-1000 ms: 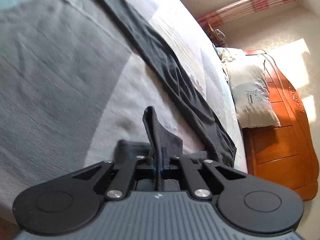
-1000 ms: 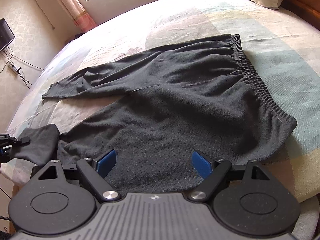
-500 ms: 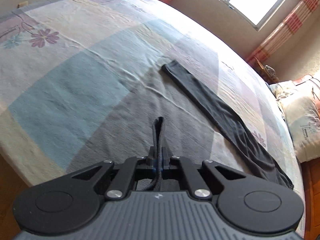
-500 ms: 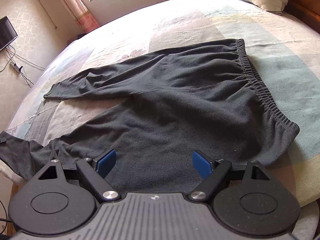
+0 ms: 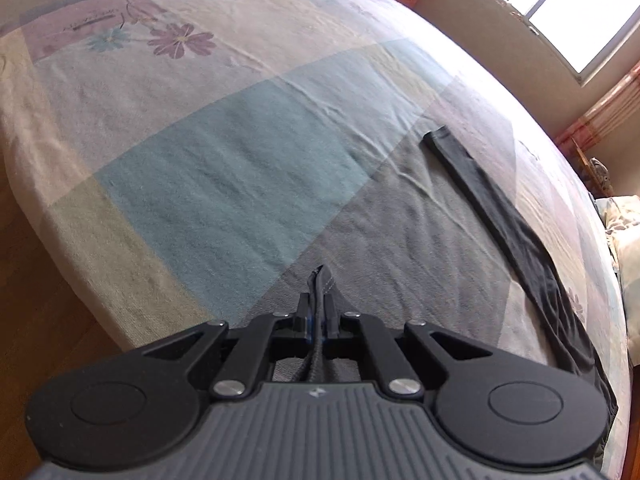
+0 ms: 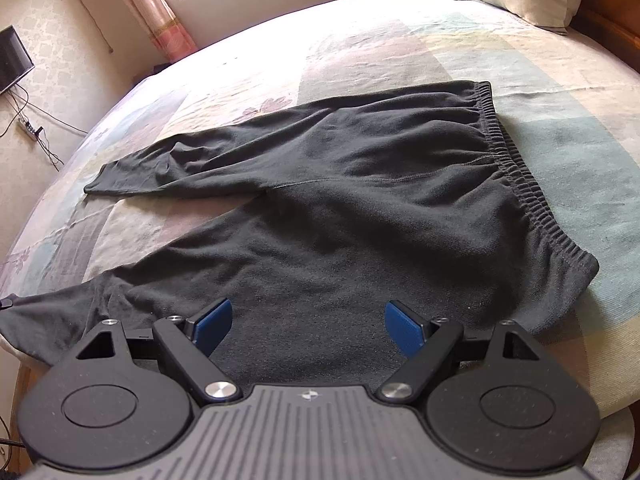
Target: Fold clothes
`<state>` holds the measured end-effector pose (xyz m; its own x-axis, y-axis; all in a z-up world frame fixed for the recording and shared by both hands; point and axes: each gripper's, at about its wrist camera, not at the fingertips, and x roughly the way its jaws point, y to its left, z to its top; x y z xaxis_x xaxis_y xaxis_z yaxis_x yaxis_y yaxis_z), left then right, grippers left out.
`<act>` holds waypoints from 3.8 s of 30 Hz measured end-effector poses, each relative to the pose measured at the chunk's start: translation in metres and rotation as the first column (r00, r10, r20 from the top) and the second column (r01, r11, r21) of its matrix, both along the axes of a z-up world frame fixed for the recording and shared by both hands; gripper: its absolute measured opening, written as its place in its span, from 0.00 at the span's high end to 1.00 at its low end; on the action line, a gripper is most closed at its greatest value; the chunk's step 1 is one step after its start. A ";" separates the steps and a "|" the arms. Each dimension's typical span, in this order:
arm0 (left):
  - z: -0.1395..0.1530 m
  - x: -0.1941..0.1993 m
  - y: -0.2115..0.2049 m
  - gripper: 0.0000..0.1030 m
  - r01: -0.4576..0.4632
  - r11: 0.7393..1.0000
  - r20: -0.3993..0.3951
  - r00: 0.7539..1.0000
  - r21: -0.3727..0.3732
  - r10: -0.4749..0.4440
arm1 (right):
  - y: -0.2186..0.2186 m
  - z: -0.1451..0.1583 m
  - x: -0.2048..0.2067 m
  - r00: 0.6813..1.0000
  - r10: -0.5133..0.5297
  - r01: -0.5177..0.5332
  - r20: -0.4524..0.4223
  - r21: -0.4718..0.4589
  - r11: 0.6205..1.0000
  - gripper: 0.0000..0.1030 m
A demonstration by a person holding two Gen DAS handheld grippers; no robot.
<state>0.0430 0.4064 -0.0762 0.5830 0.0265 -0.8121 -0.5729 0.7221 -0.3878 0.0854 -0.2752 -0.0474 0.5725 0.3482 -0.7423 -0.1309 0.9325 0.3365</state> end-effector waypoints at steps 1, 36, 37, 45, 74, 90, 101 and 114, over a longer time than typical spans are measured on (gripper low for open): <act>-0.005 0.000 0.001 0.98 -0.006 1.000 -0.006 1.000 -0.007 0.006 | 0.002 0.001 0.001 1.000 0.009 -0.009 0.003 -0.008 1.000 0.16; -0.044 -0.006 0.006 0.97 -0.008 0.998 -0.041 0.999 -0.057 0.005 | 0.205 -0.019 0.132 0.626 0.780 -0.730 -0.007 -0.358 0.582 0.46; -0.045 -0.006 0.006 0.97 -0.008 0.998 -0.041 0.999 -0.058 0.005 | 0.206 -0.026 0.130 0.604 0.797 -0.746 -0.030 -0.375 0.551 0.49; -0.037 -0.005 0.003 0.97 -0.007 1.000 -0.007 1.000 -0.002 0.007 | 0.213 -0.030 0.115 0.596 0.803 -0.723 0.007 -0.431 0.540 0.98; -0.036 -0.031 -0.099 0.91 0.351 0.920 -0.052 0.936 0.175 -0.347 | 0.154 -0.005 0.066 0.827 0.560 -0.530 0.048 -0.264 0.806 0.51; -0.045 0.003 -0.244 0.73 0.648 0.698 0.012 0.730 0.305 -0.683 | 0.131 -0.039 0.027 0.888 0.455 -0.425 0.074 -0.246 0.871 0.39; -0.015 -0.010 -0.204 0.71 0.536 0.794 0.034 0.823 0.288 -0.568 | 0.115 -0.042 0.029 0.938 0.339 -0.315 0.071 -0.234 0.920 0.22; -0.040 0.070 -0.261 0.50 0.571 0.753 0.049 0.785 0.327 -0.617 | 0.124 -0.046 0.027 0.941 0.332 -0.309 0.068 -0.230 0.923 0.06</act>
